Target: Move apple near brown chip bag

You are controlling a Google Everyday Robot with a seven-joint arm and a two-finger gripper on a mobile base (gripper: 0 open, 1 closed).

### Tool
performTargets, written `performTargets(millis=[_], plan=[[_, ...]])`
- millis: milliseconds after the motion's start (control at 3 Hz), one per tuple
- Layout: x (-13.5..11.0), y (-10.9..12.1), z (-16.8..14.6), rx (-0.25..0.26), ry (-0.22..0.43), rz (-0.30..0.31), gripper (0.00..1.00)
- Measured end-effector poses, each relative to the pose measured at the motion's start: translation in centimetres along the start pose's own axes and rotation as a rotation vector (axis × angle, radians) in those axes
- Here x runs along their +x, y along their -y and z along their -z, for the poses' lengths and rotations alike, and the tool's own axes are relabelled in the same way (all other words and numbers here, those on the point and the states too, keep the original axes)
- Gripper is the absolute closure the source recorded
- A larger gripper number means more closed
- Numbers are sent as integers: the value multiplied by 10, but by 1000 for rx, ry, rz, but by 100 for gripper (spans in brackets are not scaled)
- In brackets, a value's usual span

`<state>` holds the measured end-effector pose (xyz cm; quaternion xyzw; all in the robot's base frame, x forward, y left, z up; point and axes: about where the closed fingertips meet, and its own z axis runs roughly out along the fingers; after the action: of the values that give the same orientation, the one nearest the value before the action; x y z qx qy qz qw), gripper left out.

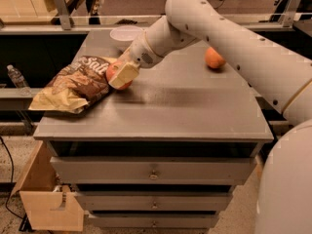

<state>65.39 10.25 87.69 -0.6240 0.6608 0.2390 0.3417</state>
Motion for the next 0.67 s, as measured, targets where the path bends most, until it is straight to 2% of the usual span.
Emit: performTargets(millis=[667], plan=[[0, -2, -5, -9, -1, 1, 15]])
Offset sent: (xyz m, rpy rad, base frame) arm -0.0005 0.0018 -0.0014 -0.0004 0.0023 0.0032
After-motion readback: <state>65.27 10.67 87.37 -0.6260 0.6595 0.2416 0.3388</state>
